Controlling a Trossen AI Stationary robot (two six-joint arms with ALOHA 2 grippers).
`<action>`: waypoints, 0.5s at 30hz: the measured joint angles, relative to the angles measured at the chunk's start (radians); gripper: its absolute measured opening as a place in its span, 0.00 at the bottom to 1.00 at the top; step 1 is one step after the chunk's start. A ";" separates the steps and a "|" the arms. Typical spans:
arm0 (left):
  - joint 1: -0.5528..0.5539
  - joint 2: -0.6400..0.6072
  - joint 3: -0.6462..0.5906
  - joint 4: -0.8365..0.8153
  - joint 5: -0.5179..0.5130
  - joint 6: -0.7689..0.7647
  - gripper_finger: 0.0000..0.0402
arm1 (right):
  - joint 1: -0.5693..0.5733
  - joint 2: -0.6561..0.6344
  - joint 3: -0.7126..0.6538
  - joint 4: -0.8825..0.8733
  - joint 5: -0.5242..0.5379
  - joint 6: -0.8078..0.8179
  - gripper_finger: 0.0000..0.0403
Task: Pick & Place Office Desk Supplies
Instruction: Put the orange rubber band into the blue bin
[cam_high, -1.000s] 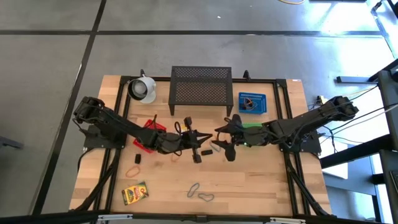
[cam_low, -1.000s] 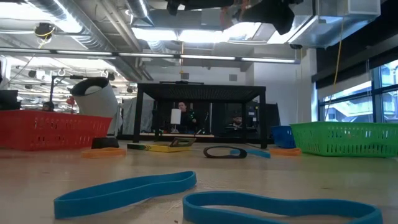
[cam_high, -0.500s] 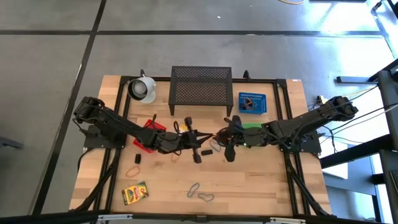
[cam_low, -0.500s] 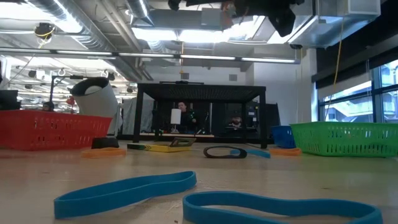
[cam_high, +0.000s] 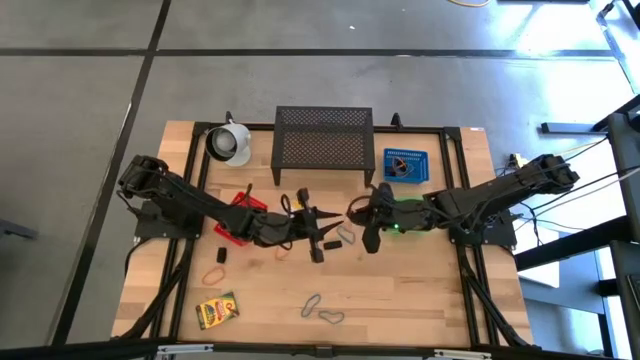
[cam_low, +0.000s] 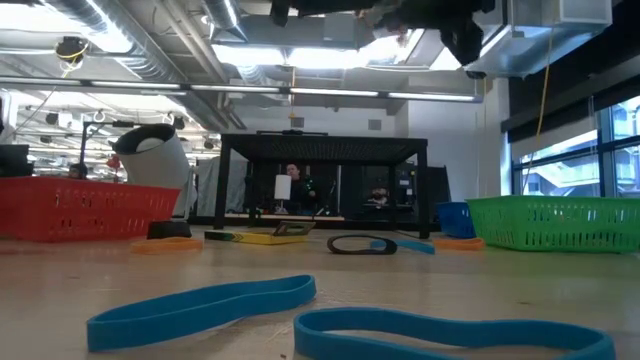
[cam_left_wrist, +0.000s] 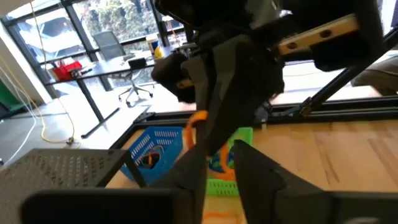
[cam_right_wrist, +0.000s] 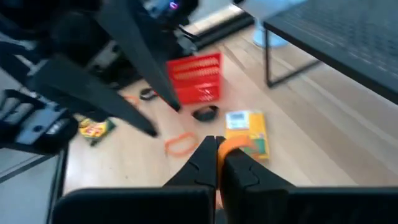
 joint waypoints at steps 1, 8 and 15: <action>0.002 0.000 0.000 -0.011 0.000 -0.010 0.22 | -0.006 -0.009 0.000 -0.028 0.000 0.015 0.01; 0.032 0.000 0.000 -0.046 -0.038 -0.030 0.41 | -0.055 -0.151 0.000 -0.410 0.003 0.164 0.00; 0.085 0.000 0.000 -0.038 -0.089 -0.032 0.43 | -0.206 -0.242 0.000 -0.778 0.038 0.260 0.00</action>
